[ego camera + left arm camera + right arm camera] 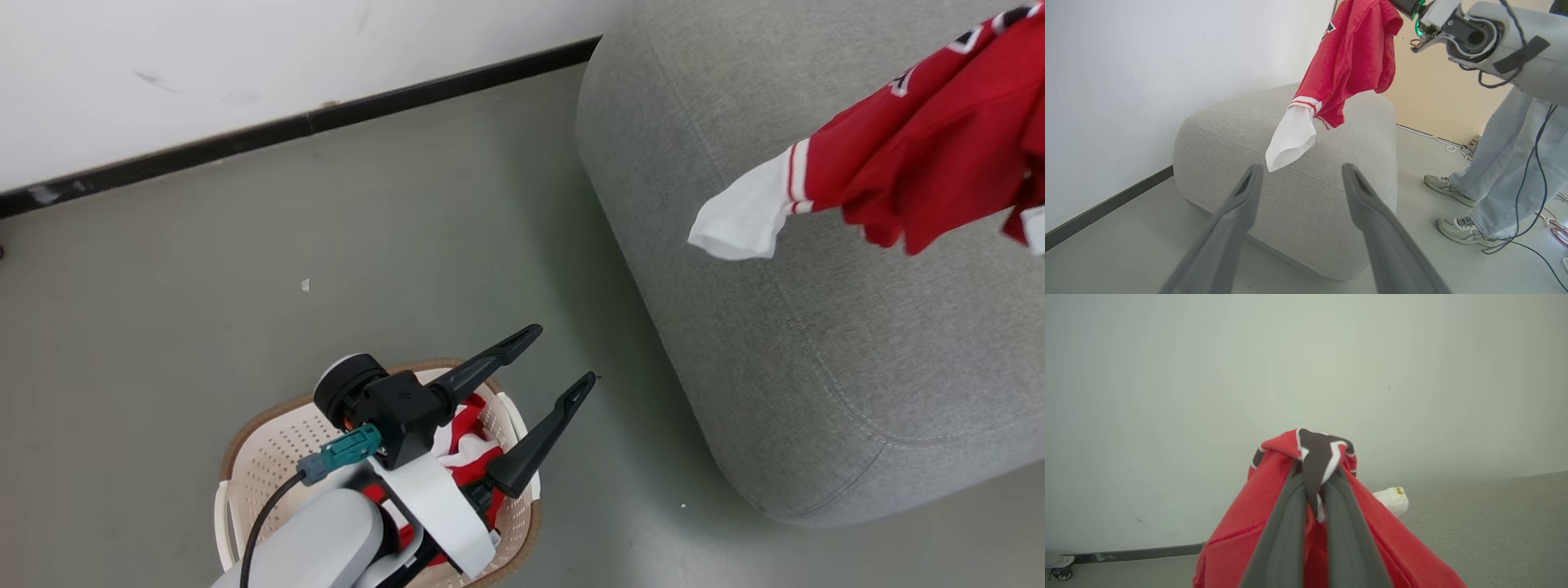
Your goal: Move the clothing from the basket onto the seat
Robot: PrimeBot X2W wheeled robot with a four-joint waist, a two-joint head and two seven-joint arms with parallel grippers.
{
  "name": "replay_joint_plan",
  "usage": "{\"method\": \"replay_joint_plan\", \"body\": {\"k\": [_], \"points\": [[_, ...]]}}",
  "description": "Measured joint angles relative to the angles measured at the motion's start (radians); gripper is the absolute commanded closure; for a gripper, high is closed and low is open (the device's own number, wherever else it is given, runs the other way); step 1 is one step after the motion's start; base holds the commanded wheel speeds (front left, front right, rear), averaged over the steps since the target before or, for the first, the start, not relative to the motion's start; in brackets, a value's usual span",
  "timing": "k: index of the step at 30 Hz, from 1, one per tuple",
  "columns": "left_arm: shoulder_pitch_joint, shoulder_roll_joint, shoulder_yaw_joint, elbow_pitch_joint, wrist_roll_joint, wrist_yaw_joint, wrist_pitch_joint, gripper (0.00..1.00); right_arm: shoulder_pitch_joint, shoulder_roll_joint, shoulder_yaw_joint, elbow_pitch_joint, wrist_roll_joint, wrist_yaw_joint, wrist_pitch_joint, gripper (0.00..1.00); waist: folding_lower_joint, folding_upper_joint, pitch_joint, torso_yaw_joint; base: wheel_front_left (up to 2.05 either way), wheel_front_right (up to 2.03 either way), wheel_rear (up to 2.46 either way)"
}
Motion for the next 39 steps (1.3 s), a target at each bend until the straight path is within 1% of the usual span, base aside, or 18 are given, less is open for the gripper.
{"method": "replay_joint_plan", "body": {"k": [7, 10, 14, 20, 23, 31, 34, 39], "points": [[-0.020, 0.021, -0.001, -0.029, 0.009, 0.000, 0.034, 0.00, -0.070, -0.026, -0.040, 0.042, 0.007, 0.000, 0.000, 1.00, 0.0000, 0.0000, 0.055, 0.018, 0.00, 0.00, 0.00], [-0.020, 0.026, 0.000, -0.044, 0.015, 0.000, 0.044, 0.00, -0.078, -0.046, -0.056, 0.058, 0.007, 0.001, 0.000, 1.00, 0.0000, 0.0000, 0.080, 0.026, 0.00, 0.00, 0.00], [-0.040, 0.042, 0.004, -0.066, 0.016, 0.000, 0.061, 0.00, -0.127, -0.066, -0.086, 0.085, 0.007, 0.001, 0.000, 1.00, 0.0000, 0.0000, 0.114, 0.037, 0.00, 0.00, 0.00], [-0.060, 0.050, 0.006, -0.102, 0.020, 0.003, 0.084, 0.00, -0.214, -0.124, -0.153, 0.164, 0.035, 0.001, 0.000, 1.00, 0.0000, 0.0000, 0.169, 0.054, 0.00, 0.00, 0.00], [-0.075, 0.052, 0.008, -0.119, 0.025, 0.003, 0.088, 0.00, -0.251, -0.146, -0.170, 0.197, 0.042, 0.001, 0.000, 1.00, 0.0001, 0.0000, 0.198, 0.064, 0.00, 0.00, 0.00], [-0.088, 0.079, 0.021, -0.149, 0.025, 0.003, 0.105, 0.00, -0.253, -0.149, -0.143, 0.262, 0.026, 0.001, 0.000, 1.00, 0.0001, 0.0000, 0.271, 0.089, 0.00, 0.00, 0.00], [-0.114, 0.079, 0.024, -0.159, 0.025, 0.003, 0.108, 0.00, -0.250, -0.142, -0.123, 0.291, 0.022, 0.001, 0.000, 1.00, 0.0000, 0.0000, 0.296, 0.098, 0.00, 0.00, 0.00], [-0.142, 0.081, 0.027, -0.170, 0.027, 0.003, 0.109, 0.00, -0.250, -0.137, -0.126, 0.353, 0.024, 0.001, 0.000, 1.00, 0.0001, 0.0000, 0.335, 0.109, 0.00, 0.00, 0.00]]}}
